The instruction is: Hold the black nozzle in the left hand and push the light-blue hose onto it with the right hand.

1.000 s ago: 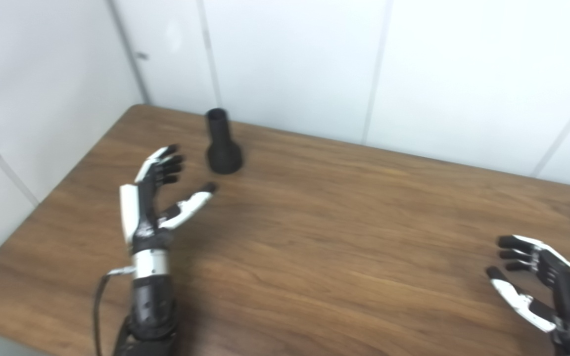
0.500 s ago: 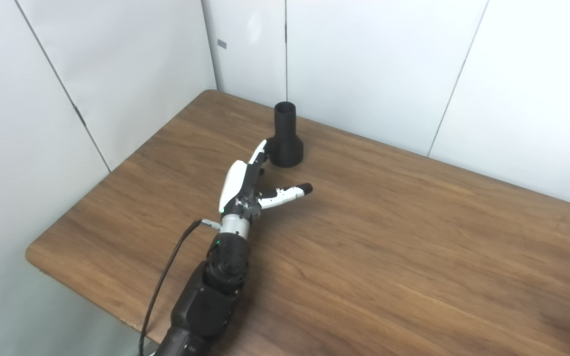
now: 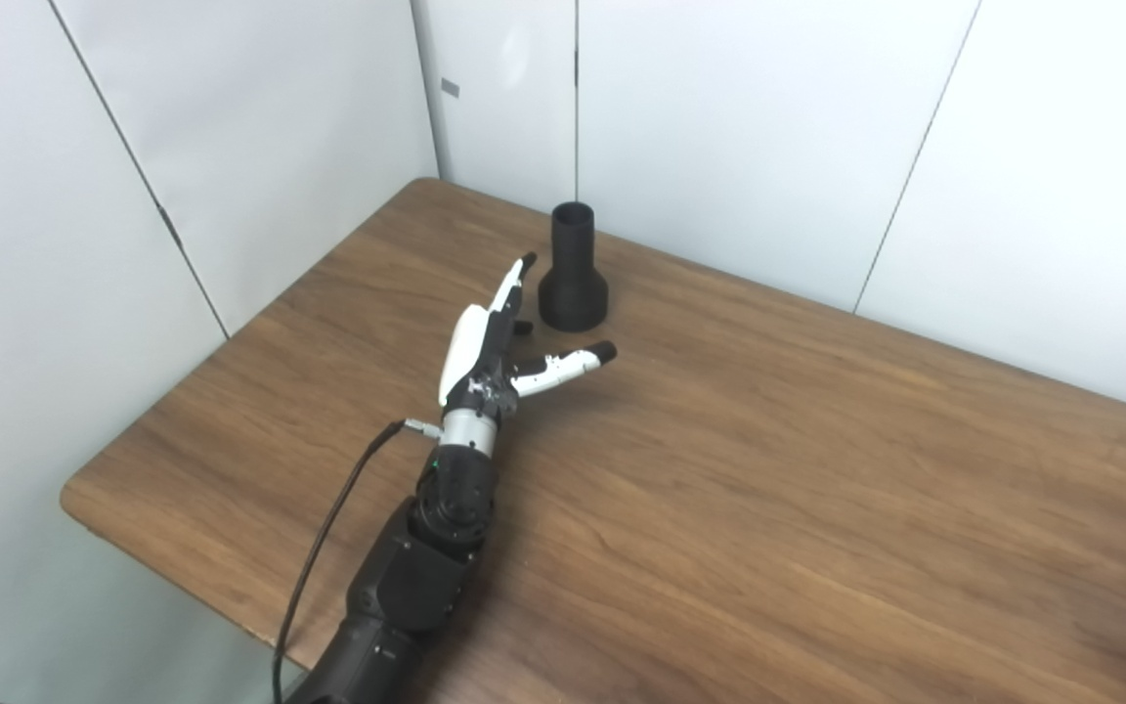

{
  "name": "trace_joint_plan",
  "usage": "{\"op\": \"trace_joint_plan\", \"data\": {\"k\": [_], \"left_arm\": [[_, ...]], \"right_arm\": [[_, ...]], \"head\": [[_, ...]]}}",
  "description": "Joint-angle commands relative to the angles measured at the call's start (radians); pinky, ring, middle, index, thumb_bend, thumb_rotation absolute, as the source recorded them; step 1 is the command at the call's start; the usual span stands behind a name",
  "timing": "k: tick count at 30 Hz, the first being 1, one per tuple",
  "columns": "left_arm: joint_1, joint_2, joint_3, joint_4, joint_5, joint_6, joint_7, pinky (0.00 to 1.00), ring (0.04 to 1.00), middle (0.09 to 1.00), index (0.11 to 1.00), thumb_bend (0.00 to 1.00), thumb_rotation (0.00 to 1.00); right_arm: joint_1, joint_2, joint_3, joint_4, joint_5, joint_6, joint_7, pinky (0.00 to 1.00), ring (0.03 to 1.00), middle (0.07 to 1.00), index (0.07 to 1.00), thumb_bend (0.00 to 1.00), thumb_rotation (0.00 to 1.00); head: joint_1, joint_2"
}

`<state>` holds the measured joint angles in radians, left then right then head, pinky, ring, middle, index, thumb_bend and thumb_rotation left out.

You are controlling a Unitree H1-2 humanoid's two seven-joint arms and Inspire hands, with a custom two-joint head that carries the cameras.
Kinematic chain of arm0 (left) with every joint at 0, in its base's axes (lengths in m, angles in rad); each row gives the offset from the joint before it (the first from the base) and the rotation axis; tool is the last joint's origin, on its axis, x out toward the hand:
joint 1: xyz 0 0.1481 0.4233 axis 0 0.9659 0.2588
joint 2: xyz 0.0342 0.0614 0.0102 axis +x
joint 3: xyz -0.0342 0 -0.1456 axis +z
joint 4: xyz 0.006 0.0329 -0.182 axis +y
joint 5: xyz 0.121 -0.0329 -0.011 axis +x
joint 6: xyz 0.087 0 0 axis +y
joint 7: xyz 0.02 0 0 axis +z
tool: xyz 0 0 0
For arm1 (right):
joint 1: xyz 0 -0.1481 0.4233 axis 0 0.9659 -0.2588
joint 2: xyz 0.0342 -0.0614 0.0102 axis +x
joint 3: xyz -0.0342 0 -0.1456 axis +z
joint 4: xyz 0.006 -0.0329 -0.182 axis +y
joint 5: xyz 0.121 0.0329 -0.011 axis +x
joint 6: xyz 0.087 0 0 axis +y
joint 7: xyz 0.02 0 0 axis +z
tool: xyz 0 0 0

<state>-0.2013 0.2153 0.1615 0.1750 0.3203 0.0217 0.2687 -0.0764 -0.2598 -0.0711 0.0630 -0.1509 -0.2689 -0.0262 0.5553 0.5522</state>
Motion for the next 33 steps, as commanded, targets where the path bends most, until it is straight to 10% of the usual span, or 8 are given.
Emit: {"op": "trace_joint_plan", "data": {"k": [1, 10, 33], "left_arm": [[-0.023, 0.014, 0.007, 0.010, 0.006, 0.003, 0.022, 0.92, 0.999, 1.000, 1.000, 1.00, 0.46], [-0.081, 0.031, -0.024, 0.020, 0.066, 0.110, 0.017, 0.82, 0.921, 0.941, 0.990, 1.00, 0.37], [-0.207, 0.154, -0.184, 0.175, 0.159, 0.308, -0.086, 1.00, 0.955, 0.933, 0.949, 1.00, 0.31]], "right_arm": [[-0.030, -0.018, -0.011, -0.013, 0.000, -0.049, -0.005, 0.44, 0.581, 0.614, 0.569, 0.41, 0.70], [-0.030, -0.019, -0.010, -0.003, 0.012, -0.055, 0.003, 0.42, 0.571, 0.611, 0.569, 0.47, 0.74], [-0.014, -0.010, -0.012, -0.033, 0.046, -0.022, 0.026, 0.44, 0.582, 0.621, 0.569, 0.50, 0.70]], "head": [[0.000, 0.000], [-0.014, -0.009], [-0.033, -0.007]]}}
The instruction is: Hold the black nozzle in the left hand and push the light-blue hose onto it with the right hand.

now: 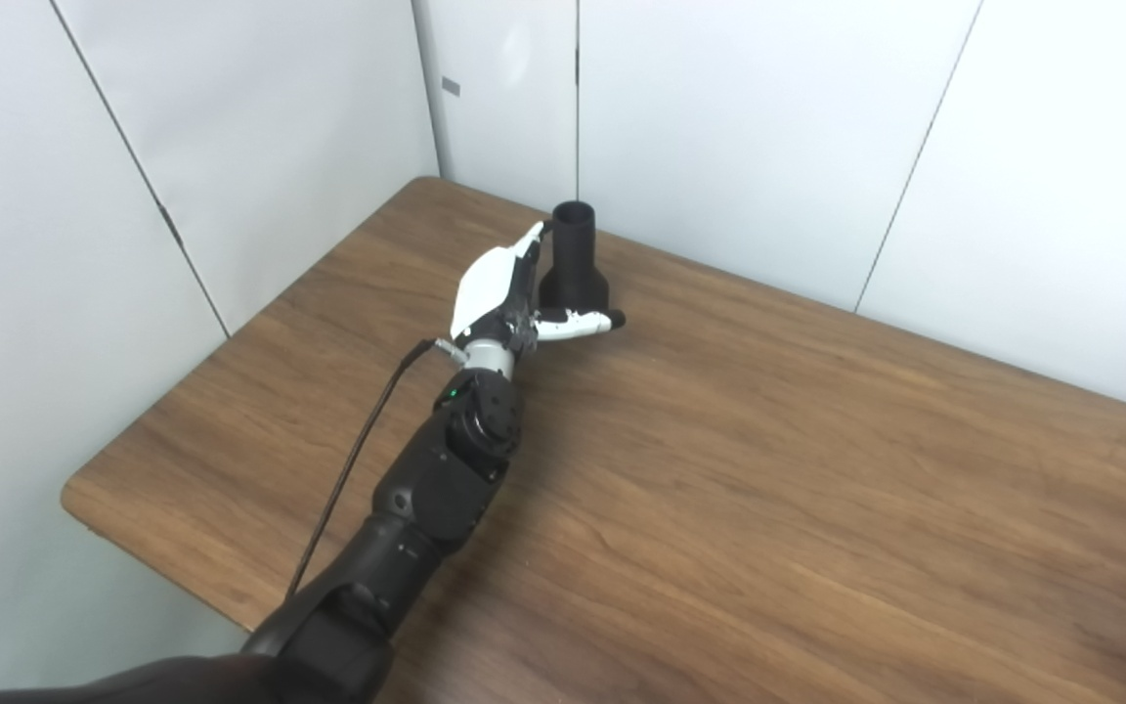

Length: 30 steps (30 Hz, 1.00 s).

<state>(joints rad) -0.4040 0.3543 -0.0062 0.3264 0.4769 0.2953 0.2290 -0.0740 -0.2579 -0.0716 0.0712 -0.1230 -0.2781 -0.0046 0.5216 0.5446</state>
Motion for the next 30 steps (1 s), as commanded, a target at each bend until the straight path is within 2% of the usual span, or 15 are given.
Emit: {"op": "trace_joint_plan", "data": {"k": [1, 7, 14, 18, 24, 30], "left_arm": [[-0.008, 0.022, -0.027, 0.027, 0.005, 0.037, -0.060, 1.00, 0.958, 0.936, 0.951, 1.00, 0.30], [-0.023, 0.047, -0.082, 0.041, 0.017, 0.054, -0.117, 1.00, 0.937, 0.924, 0.937, 1.00, 0.29], [-0.013, 0.030, -0.095, 0.079, 0.018, -0.020, -0.089, 0.99, 0.897, 0.894, 0.918, 1.00, 0.32], [0.000, 0.015, -0.096, 0.076, 0.024, -0.015, -0.072, 0.98, 0.876, 0.873, 0.883, 1.00, 0.23], [0.023, 0.008, -0.101, 0.112, 0.042, -0.100, 0.014, 0.91, 0.814, 0.822, 0.823, 1.00, 0.13], [0.028, 0.014, -0.126, 0.201, 0.079, -0.217, 0.121, 0.83, 0.722, 0.698, 0.726, 0.99, 0.04]], "right_arm": [[-0.015, -0.013, -0.011, -0.044, 0.016, -0.012, 0.006, 0.44, 0.586, 0.623, 0.570, 0.50, 0.69], [-0.011, -0.014, -0.012, -0.046, 0.017, -0.016, 0.010, 0.45, 0.584, 0.620, 0.571, 0.47, 0.70], [-0.009, -0.013, -0.012, -0.051, 0.012, -0.011, 0.009, 0.45, 0.581, 0.618, 0.572, 0.45, 0.68], [-0.008, -0.012, -0.015, -0.051, 0.022, -0.015, 0.011, 0.45, 0.578, 0.616, 0.570, 0.46, 0.68], [-0.005, -0.016, -0.013, -0.062, 0.033, -0.005, 0.020, 0.45, 0.576, 0.613, 0.566, 0.47, 0.68], [-0.004, -0.015, -0.015, -0.063, 0.024, -0.007, 0.018, 0.46, 0.579, 0.617, 0.569, 0.46, 0.67]], "head": [[0.001, 0.000], [-0.004, 0.001], [-0.004, 0.001], [-0.011, 0.003], [-0.013, 0.006], [-0.014, 0.006]]}}
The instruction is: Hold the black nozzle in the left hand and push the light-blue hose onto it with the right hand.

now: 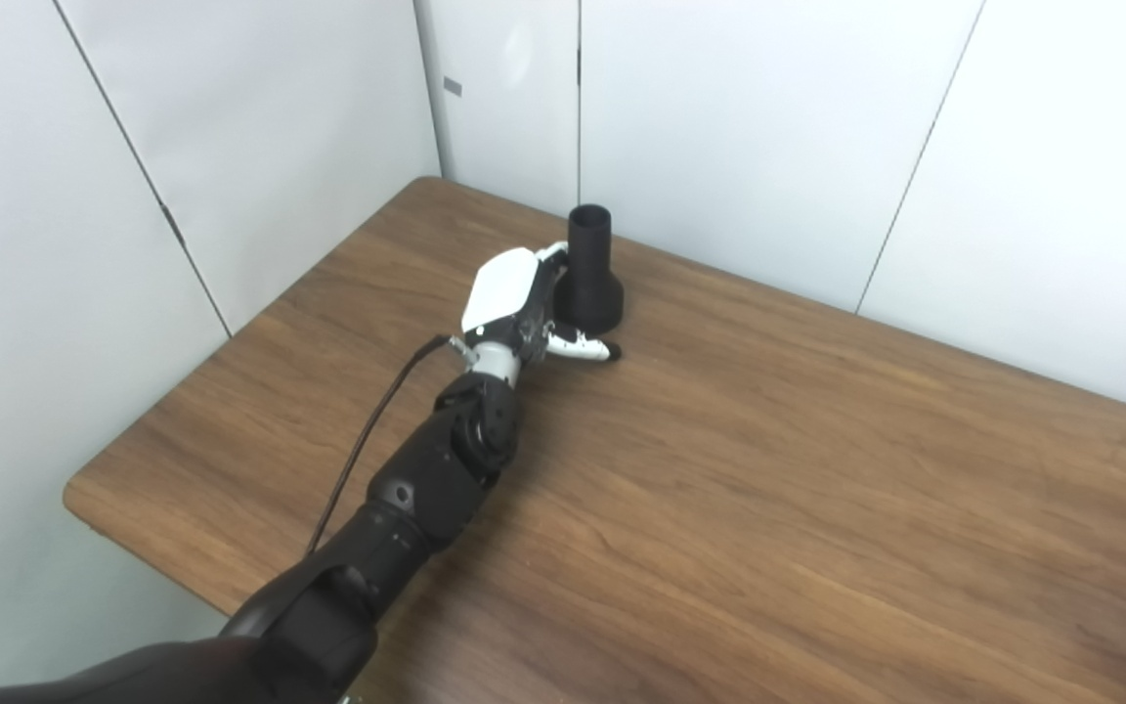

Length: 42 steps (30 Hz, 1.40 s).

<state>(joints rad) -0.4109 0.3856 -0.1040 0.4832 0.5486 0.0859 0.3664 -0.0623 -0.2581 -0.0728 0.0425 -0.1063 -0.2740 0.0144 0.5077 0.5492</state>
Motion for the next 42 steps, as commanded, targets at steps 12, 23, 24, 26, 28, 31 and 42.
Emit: {"op": "trace_joint_plan", "data": {"k": [12, 23, 24, 26, 28, 31, 42], "left_arm": [[0.046, -0.002, -0.106, 0.049, 0.128, -0.034, 0.074, 0.82, 0.643, 0.602, 0.610, 0.96, 0.02], [0.034, -0.024, -0.128, 0.018, 0.105, -0.014, -0.009, 0.75, 0.629, 0.633, 0.646, 0.98, 0.11], [0.037, -0.024, -0.130, 0.007, 0.099, -0.015, -0.021, 0.78, 0.621, 0.616, 0.633, 0.96, 0.09], [0.040, -0.025, -0.132, 0.007, 0.085, -0.038, -0.023, 0.78, 0.597, 0.585, 0.594, 0.94, 0.04], [0.043, -0.025, -0.131, 0.013, 0.068, -0.056, -0.025, 0.74, 0.563, 0.523, 0.528, 0.73, 0.01], [0.045, -0.028, -0.134, 0.023, 0.065, -0.046, -0.026, 0.46, 0.476, 0.486, 0.494, 0.55, 0.00], [0.055, -0.025, -0.164, 0.030, 0.102, -0.076, -0.006, 0.20, 0.390, 0.455, 0.515, 0.50, 0.00]], "right_arm": [[-0.017, -0.010, -0.016, -0.035, 0.006, -0.011, -0.004, 0.46, 0.572, 0.610, 0.566, 0.45, 0.66], [-0.013, -0.003, -0.015, -0.049, 0.017, 0.006, 0.000, 0.47, 0.587, 0.622, 0.574, 0.43, 0.63], [-0.013, -0.002, -0.015, -0.050, 0.019, 0.006, 0.001, 0.47, 0.586, 0.621, 0.571, 0.42, 0.62], [-0.014, -0.002, -0.013, -0.051, 0.005, 0.008, -0.005, 0.47, 0.583, 0.619, 0.569, 0.42, 0.62], [-0.015, -0.002, -0.012, -0.051, -0.020, 0.006, -0.015, 0.46, 0.574, 0.613, 0.569, 0.42, 0.63], [-0.017, 0.000, -0.013, -0.042, -0.027, 0.004, -0.018, 0.46, 0.575, 0.614, 0.574, 0.41, 0.63], [-0.007, -0.003, -0.039, -0.164, 0.031, 0.080, -0.001, 0.44, 0.566, 0.603, 0.563, 0.33, 0.59]], "head": [[0.000, 0.002], [-0.007, 0.005], [-0.010, 0.005], [-0.021, 0.003], [-0.026, 0.002], [-0.043, 0.002], [-0.072, -0.006]]}}
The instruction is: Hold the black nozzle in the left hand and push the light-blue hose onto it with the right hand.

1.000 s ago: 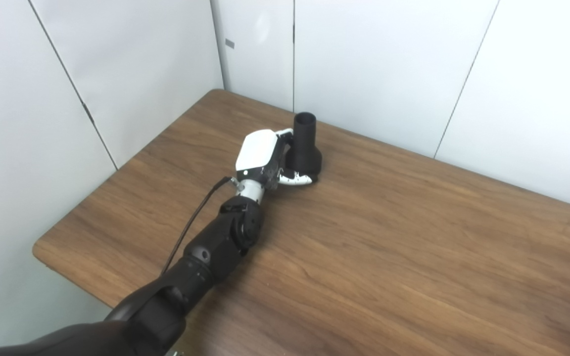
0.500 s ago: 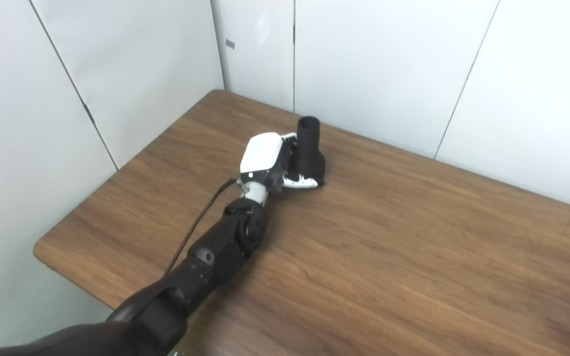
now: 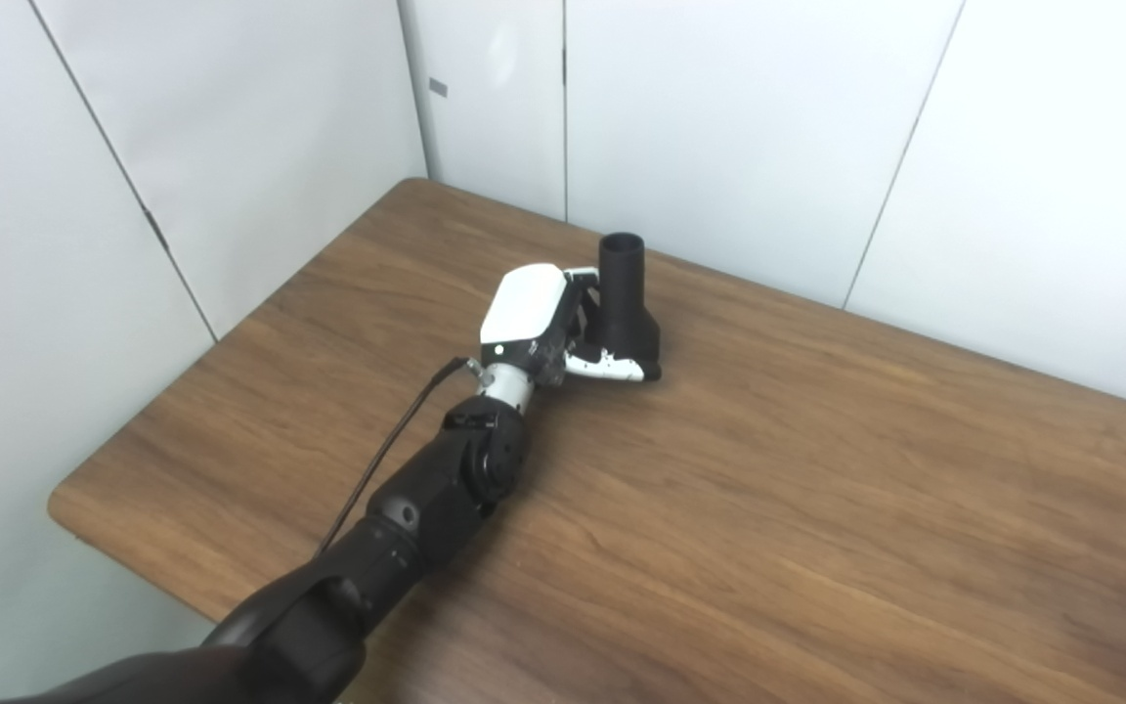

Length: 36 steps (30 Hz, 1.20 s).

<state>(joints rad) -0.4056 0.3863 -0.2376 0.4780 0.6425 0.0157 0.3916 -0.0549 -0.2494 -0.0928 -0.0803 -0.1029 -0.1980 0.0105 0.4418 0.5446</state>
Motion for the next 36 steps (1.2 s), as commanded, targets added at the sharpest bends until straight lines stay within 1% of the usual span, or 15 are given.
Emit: {"op": "trace_joint_plan", "data": {"k": [1, 4, 6, 10, 14, 18, 19, 21, 22, 24, 29, 31, 33, 34, 36], "left_arm": [[0.053, -0.024, -0.034, 0.024, 0.012, 0.004, -0.041, 0.20, 0.420, 0.447, 0.510, 0.50, 0.00], [0.058, -0.016, -0.052, 0.018, 0.026, -0.035, -0.030, 0.19, 0.439, 0.431, 0.514, 0.50, 0.00], [0.065, -0.021, -0.047, 0.013, 0.014, -0.045, -0.039, 0.18, 0.353, 0.440, 0.528, 0.49, 0.00], [0.079, -0.019, -0.056, 0.004, 0.026, -0.074, -0.040, 0.19, 0.326, 0.449, 0.534, 0.49, 0.00], [0.092, -0.009, -0.067, -0.002, 0.044, -0.118, -0.032, 0.19, 0.319, 0.449, 0.539, 0.49, 0.00], [0.112, -0.002, -0.053, -0.021, 0.025, -0.161, -0.041, 0.25, 0.349, 0.470, 0.537, 0.50, 0.00], [0.118, -0.001, -0.051, -0.031, 0.024, -0.169, -0.045, 0.26, 0.352, 0.471, 0.537, 0.50, 0.00], [0.134, 0.003, -0.045, -0.059, 0.021, -0.194, -0.049, 0.25, 0.346, 0.470, 0.542, 0.49, 0.00], [0.140, 0.005, -0.045, -0.068, 0.021, -0.213, -0.047, 0.24, 0.339, 0.464, 0.543, 0.49, 0.00], [0.149, 0.011, -0.046, -0.080, 0.022, -0.252, -0.050, 0.23, 0.333, 0.461, 0.546, 0.49, 0.00], [0.171, 0.002, -0.060, -0.132, 0.029, -0.316, -0.077, 0.25, 0.342, 0.454, 0.547, 0.49, 0.00], [0.183, -0.011, -0.065, -0.164, 0.034, -0.319, -0.097, 0.24, 0.345, 0.442, 0.541, 0.49, 0.00], [0.190, -0.020, -0.078, -0.181, 0.061, -0.333, -0.093, 0.20, 0.330, 0.432, 0.534, 0.49, 0.00], [0.192, -0.022, -0.086, -0.187, 0.075, -0.342, -0.092, 0.17, 0.362, 0.466, 0.504, 0.50, 0.00], [0.197, -0.028, -0.099, -0.200, 0.093, -0.360, -0.094, 0.13, 0.216, 0.470, 0.488, 0.52, 0.00]], "right_arm": [[-0.012, -0.014, -0.025, -0.055, 0.039, 0.013, 0.005, 0.44, 0.564, 0.601, 0.560, 0.30, 0.56], [-0.003, -0.023, -0.045, -0.083, 0.039, 0.035, 0.000, 0.43, 0.549, 0.591, 0.549, 0.37, 0.55], [0.006, -0.027, -0.057, -0.094, 0.025, 0.037, -0.007, 0.40, 0.525, 0.577, 0.540, 0.40, 0.57], [0.030, -0.029, -0.086, -0.130, -0.015, 0.050, -0.029, 0.39, 0.515, 0.561, 0.528, 0.46, 0.60], [0.043, -0.026, -0.133, -0.177, -0.034, 0.083, -0.055, 0.42, 0.533, 0.571, 0.538, 0.43, 0.58], [0.040, -0.006, -0.161, -0.242, -0.086, 0.124, -0.093, 0.43, 0.541, 0.580, 0.538, 0.36, 0.50], [0.037, 0.001, -0.165, -0.257, -0.103, 0.135, -0.104, 0.44, 0.541, 0.580, 0.539, 0.35, 0.49], [0.029, 0.014, -0.169, -0.273, -0.147, 0.125, -0.136, 0.44, 0.548, 0.585, 0.548, 0.35, 0.37], [0.022, 0.019, -0.172, -0.271, -0.177, 0.115, -0.156, 0.45, 0.570, 0.601, 0.562, 0.36, 0.34], [0.008, 0.034, -0.174, -0.259, -0.241, 0.116, -0.196, 0.45, 0.578, 0.605, 0.571, 0.41, 0.30], [-0.039, 0.051, -0.184, -0.182, -0.352, 0.140, -0.287, 0.49, 0.642, 0.704, 0.721, 0.74, 0.38], [-0.062, 0.053, -0.186, -0.150, -0.382, 0.158, -0.318, 0.54, 0.695, 0.750, 0.784, 0.83, 0.39], [-0.081, 0.053, -0.185, -0.125, -0.416, 0.173, -0.345, 0.58, 0.733, 0.784, 0.824, 0.86, 0.40], [-0.089, 0.050, -0.183, -0.114, -0.436, 0.185, -0.356, 0.60, 0.752, 0.800, 0.845, 0.87, 0.41], [-0.104, 0.048, -0.181, -0.097, -0.454, 0.202, -0.373, 0.62, 0.774, 0.830, 0.869, 0.89, 0.44]], "head": [[-0.006, -0.001], [-0.025, -0.004], [-0.045, -0.004], [-0.096, 0.002], [-0.210, 0.020], [-0.340, 0.036], [-0.350, 0.037], [-0.432, 0.037], [-0.439, 0.036], [-0.488, 0.033], [-0.531, 0.025], [-0.543, 0.022], [-0.555, 0.017], [-0.558, 0.016], [-0.573, 0.012]]}}
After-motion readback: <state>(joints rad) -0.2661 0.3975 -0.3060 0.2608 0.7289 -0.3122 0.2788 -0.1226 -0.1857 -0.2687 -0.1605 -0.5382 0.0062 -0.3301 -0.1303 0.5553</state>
